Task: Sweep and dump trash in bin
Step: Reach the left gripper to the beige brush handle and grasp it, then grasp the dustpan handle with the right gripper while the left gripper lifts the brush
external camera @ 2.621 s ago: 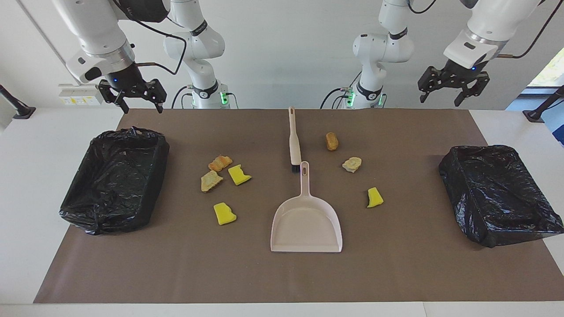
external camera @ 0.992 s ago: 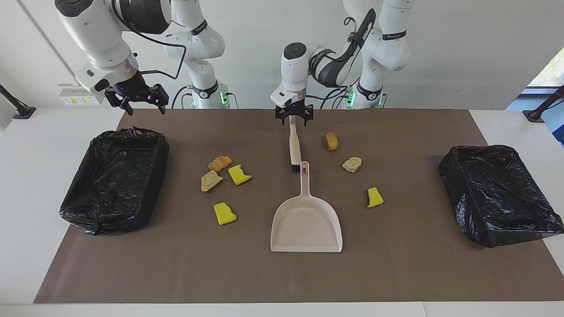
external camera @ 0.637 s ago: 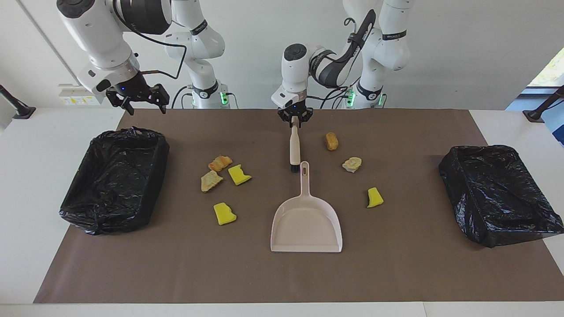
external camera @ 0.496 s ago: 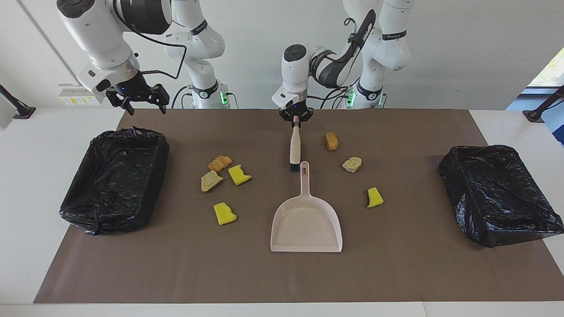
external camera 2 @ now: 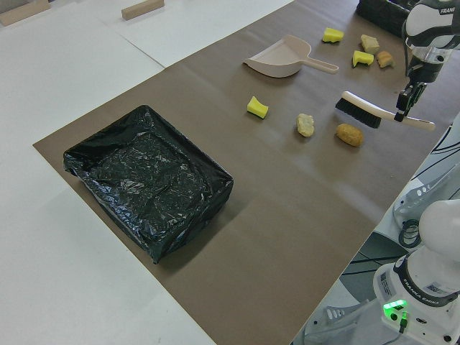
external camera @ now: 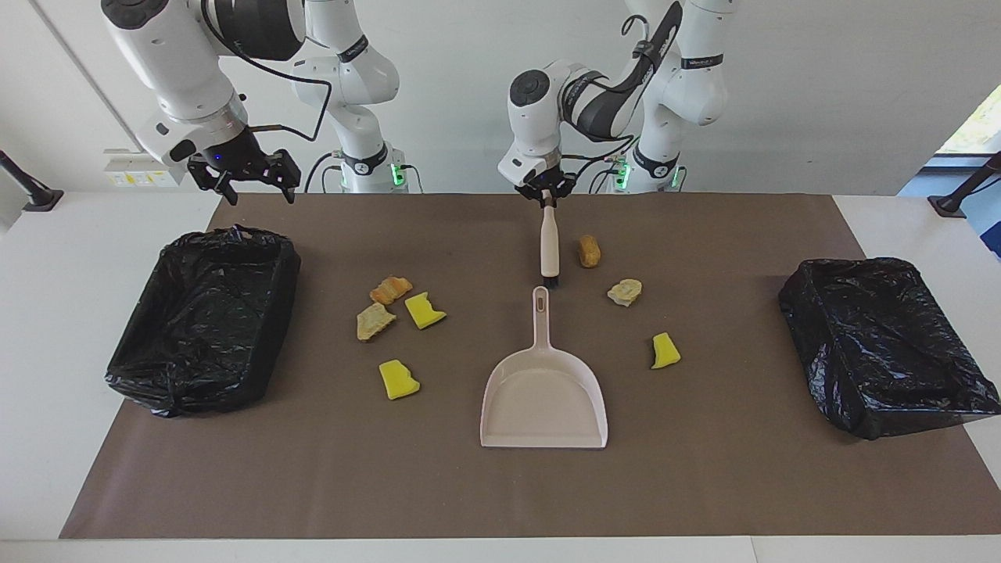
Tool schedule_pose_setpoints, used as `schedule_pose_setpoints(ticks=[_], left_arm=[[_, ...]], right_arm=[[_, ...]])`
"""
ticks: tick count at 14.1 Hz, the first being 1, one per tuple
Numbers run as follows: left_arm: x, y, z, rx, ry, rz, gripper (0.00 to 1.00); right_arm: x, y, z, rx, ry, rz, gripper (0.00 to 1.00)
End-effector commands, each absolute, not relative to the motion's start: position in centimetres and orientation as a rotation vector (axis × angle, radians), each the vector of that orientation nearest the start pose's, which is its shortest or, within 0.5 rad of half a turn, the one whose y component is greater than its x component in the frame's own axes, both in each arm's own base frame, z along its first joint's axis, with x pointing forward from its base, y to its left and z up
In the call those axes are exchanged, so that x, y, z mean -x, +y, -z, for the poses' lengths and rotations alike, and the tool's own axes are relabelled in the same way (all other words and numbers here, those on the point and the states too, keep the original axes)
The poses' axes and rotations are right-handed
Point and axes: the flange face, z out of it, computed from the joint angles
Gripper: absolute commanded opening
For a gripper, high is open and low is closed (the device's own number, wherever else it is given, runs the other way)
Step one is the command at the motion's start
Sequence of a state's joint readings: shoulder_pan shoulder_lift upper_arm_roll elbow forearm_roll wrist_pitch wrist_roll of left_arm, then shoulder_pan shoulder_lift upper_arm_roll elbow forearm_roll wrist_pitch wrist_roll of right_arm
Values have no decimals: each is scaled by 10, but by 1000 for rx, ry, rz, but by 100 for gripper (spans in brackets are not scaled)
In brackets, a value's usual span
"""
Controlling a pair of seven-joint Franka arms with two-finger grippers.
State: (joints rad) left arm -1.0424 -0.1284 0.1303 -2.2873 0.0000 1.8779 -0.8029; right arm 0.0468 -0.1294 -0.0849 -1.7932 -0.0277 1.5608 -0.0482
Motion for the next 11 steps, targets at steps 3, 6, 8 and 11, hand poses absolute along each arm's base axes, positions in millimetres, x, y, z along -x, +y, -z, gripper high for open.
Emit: schedule_pose_setpoints(ticks=[3, 6, 8, 11], left_arm=[[-251, -315, -383, 2892, 271, -378, 0], [-240, -297, -368, 2929, 348, -361, 0], [-266, -282, -364, 2946, 352, -375, 0], [-322, -240, -350, 2984, 372, -361, 0]], right_arm=[[-529, 25, -591, 3097, 155, -115, 100], [-560, 79, -572, 3055, 296, -137, 100], [-577, 107, -555, 3029, 351, -91, 100], [-594, 156, -515, 3010, 363, -85, 100]])
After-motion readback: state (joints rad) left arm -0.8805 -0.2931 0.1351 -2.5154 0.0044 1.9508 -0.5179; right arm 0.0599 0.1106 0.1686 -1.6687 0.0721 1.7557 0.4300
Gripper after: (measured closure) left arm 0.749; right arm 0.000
